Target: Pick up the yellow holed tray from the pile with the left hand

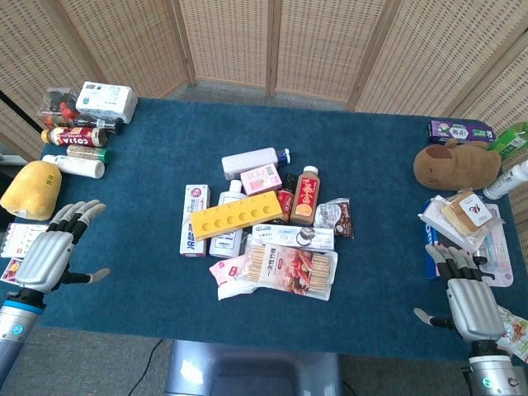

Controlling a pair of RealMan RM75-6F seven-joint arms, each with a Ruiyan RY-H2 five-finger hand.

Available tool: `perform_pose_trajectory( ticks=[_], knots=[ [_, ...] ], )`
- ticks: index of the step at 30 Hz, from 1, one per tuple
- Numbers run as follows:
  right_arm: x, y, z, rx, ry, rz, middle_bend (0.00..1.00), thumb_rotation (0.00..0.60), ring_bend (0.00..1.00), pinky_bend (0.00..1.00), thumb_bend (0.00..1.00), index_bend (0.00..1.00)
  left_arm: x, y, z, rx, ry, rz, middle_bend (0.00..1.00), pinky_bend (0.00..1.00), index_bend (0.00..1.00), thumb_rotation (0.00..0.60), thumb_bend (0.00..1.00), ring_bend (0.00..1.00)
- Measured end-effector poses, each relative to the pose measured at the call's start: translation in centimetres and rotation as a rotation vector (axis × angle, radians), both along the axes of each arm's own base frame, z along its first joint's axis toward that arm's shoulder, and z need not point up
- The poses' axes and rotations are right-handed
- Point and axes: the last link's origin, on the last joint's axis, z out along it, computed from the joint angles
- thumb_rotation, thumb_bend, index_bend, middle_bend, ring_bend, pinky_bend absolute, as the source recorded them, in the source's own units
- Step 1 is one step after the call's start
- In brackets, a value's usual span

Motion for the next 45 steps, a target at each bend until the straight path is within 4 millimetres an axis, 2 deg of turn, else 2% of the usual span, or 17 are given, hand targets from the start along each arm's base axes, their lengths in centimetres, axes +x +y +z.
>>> perform_pose_trajectory(
  ticks=[12, 17, 21, 26, 31, 40, 45],
  knots=[
    [-0.3, 0.3, -0.1, 0.0, -0.028, 0.0, 0.0, 0.6, 0.0, 0.0, 0.04, 0.0, 0.6, 0.9, -0.2, -0.004, 0.029, 0.02, 0.0, 0.0, 0.07, 0.6, 0.14, 0.0],
    [-0.5, 0.8, 0.1, -0.008, -0.032, -0.004, 0.0, 0.6, 0.0, 0.0, 0.04, 0.0, 1.6, 2.7, -0.9, -0.034, 0.046, 0.033, 0.0, 0.0, 0.07, 0.6, 0.14, 0.0],
    [-0.8, 1.1, 0.4, -0.012, -0.034, -0.013, 0.0, 0.6, 0.0, 0.0, 0.04, 0.0, 2.9, 4.4, -2.3, -0.08, 0.043, 0.036, 0.0, 0.0, 0.07, 0.6, 0.14, 0.0],
    [-1.3, 1.8, 1.3, -0.042, -0.036, -0.029, 0.0, 0.6, 0.0, 0.0, 0.04, 0.0, 4.9, 6.9, -4.9, -0.139, 0.037, 0.033, 0.0, 0.0, 0.06, 0.6, 0.14, 0.0],
    [-2.0, 2.5, 2.2, -0.064, -0.041, -0.051, 0.0, 0.6, 0.0, 0.0, 0.04, 0.0, 7.1, 9.1, -8.5, -0.207, 0.031, 0.033, 0.0, 0.0, 0.05, 0.6, 0.14, 0.0],
    [-3.0, 3.8, 3.7, -0.102, -0.05, -0.077, 0.0, 0.6, 0.0, 0.0, 0.04, 0.0, 10.8, 12.2, -14.8, -0.291, 0.014, 0.041, 0.0, 0.0, 0.05, 0.6, 0.14, 0.0],
    [-3.7, 4.7, 4.7, -0.133, -0.044, -0.1, 0.0, 0.6, 0.0, 0.0, 0.04, 0.0, 12.2, 13.6, -17.2, -0.311, 0.006, 0.051, 0.0, 0.0, 0.05, 0.6, 0.14, 0.0]
  ],
)
